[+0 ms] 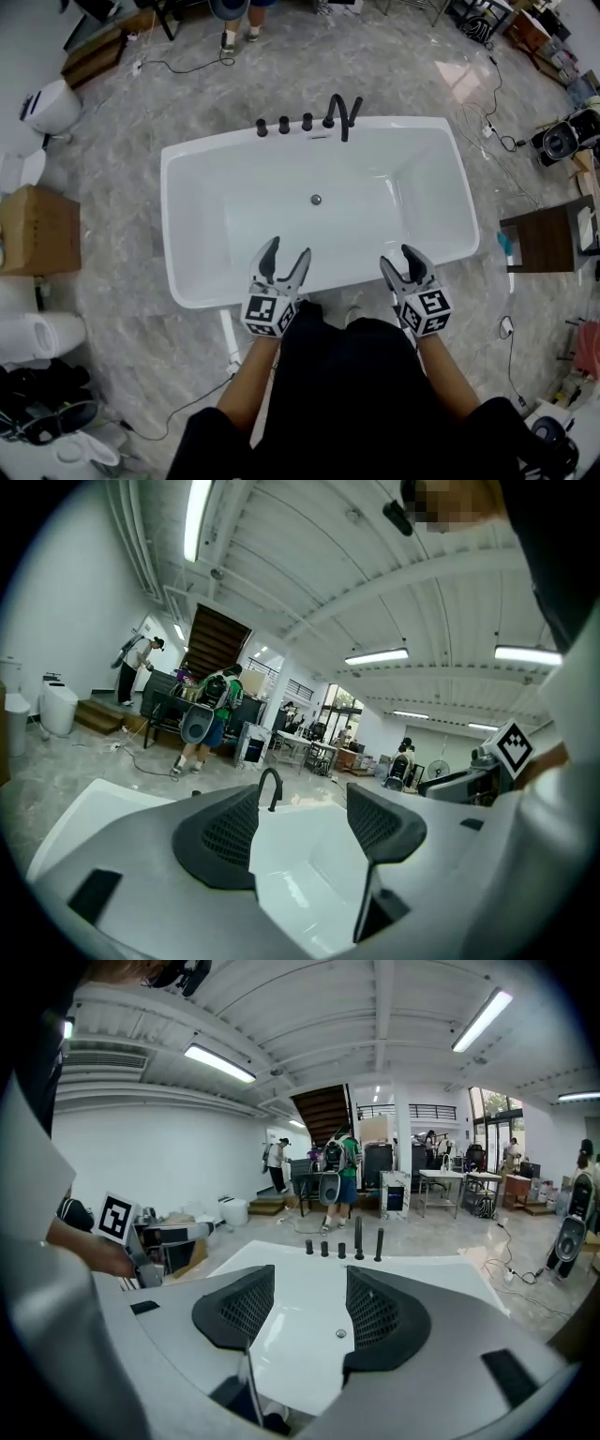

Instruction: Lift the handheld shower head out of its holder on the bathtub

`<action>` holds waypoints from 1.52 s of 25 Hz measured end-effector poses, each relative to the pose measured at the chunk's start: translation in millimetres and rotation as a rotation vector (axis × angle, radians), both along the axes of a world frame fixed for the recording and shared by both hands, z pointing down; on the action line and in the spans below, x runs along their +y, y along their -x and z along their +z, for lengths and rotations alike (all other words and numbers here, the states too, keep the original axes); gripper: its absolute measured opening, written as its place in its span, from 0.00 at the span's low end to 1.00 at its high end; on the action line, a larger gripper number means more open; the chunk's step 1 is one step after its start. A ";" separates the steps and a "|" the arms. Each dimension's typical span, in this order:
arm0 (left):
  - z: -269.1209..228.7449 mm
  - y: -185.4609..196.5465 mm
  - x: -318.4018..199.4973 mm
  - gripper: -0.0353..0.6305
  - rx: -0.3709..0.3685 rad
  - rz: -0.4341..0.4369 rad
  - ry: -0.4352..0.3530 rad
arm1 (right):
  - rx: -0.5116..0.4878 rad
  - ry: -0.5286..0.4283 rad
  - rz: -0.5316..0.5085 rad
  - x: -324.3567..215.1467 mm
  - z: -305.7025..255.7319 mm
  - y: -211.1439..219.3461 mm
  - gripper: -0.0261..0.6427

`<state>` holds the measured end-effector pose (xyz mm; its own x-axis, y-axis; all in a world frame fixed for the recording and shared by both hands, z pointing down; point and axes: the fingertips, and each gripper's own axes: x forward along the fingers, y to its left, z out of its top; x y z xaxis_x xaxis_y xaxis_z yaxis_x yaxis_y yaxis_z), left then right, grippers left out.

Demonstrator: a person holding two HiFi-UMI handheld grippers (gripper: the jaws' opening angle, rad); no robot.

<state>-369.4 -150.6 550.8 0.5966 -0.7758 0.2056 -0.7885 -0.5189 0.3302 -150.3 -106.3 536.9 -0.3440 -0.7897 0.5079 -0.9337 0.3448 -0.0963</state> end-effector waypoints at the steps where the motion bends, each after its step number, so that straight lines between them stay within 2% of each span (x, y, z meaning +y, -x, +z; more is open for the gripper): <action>1: 2.4 -3.3 -2.9 0.46 0.001 0.014 0.002 | 0.001 0.003 0.009 0.1 0.9 -1.3 0.36; 9: 3.5 -50.4 -23.3 0.46 -0.004 0.093 -0.002 | -0.011 0.001 0.104 -2.9 0.0 -39.0 0.36; 11: 7.0 -65.9 -28.9 0.46 0.014 0.092 0.021 | -0.020 -0.003 0.112 -5.9 -0.1 -50.7 0.36; 13: 9.4 -81.3 -34.1 0.46 0.034 0.089 0.044 | -0.031 -0.005 0.109 -9.6 1.8 -61.3 0.36; 19: 11.4 -117.6 -58.1 0.46 0.000 0.085 0.046 | -0.066 -0.031 0.080 -32.8 0.9 -84.1 0.36; 25: 20.4 -186.9 -85.1 0.46 0.010 0.070 0.086 | -0.110 -0.026 0.077 -45.3 11.0 -138.0 0.36; 31: 32.2 -248.3 -131.6 0.46 -0.022 0.065 0.104 | -0.139 -0.010 0.058 -68.0 19.1 -184.3 0.36; 38: 56.5 -287.4 -192.6 0.46 -0.075 0.064 0.105 | -0.184 0.024 0.017 -96.6 45.0 -203.9 0.36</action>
